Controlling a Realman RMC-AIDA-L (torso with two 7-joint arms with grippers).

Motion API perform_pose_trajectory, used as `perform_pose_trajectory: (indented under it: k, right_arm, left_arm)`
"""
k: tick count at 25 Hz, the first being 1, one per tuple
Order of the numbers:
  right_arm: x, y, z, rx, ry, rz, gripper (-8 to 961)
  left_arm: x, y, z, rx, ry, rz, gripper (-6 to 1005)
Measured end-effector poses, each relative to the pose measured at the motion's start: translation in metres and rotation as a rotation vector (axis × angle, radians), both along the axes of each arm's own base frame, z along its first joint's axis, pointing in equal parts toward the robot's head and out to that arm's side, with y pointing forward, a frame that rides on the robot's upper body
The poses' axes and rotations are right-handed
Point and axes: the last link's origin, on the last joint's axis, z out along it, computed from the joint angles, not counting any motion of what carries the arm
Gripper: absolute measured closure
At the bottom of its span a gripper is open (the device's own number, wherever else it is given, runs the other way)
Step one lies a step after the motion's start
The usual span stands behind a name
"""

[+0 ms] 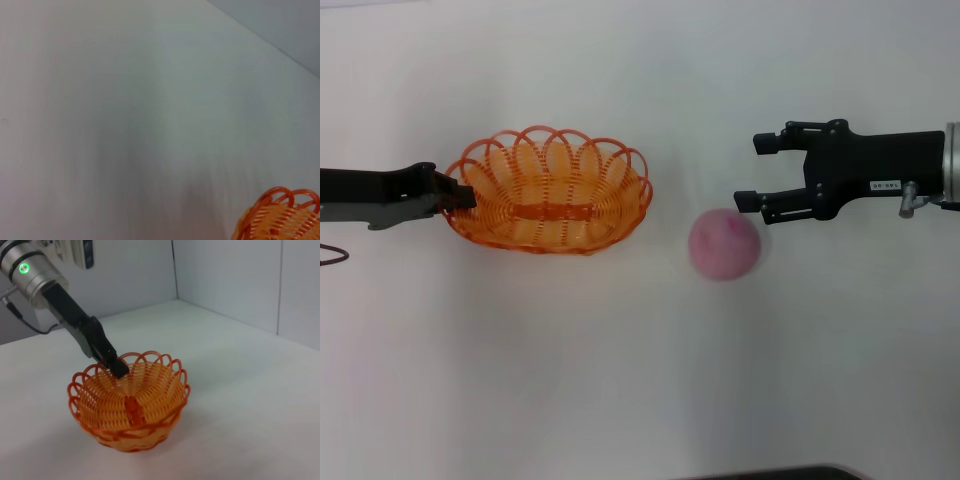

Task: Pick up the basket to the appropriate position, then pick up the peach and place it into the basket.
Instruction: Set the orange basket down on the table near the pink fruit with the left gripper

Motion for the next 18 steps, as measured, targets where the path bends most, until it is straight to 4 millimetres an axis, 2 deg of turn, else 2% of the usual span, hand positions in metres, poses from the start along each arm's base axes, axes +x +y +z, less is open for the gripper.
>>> perform_pose_trajectory:
  k: [18]
  right_arm:
    - [0.001, -0.001, 0.000, 0.005, 0.007, -0.005, 62]
  left_arm:
    - [-0.013, -0.012, -0.024, 0.054, -0.019, 0.026, 934]
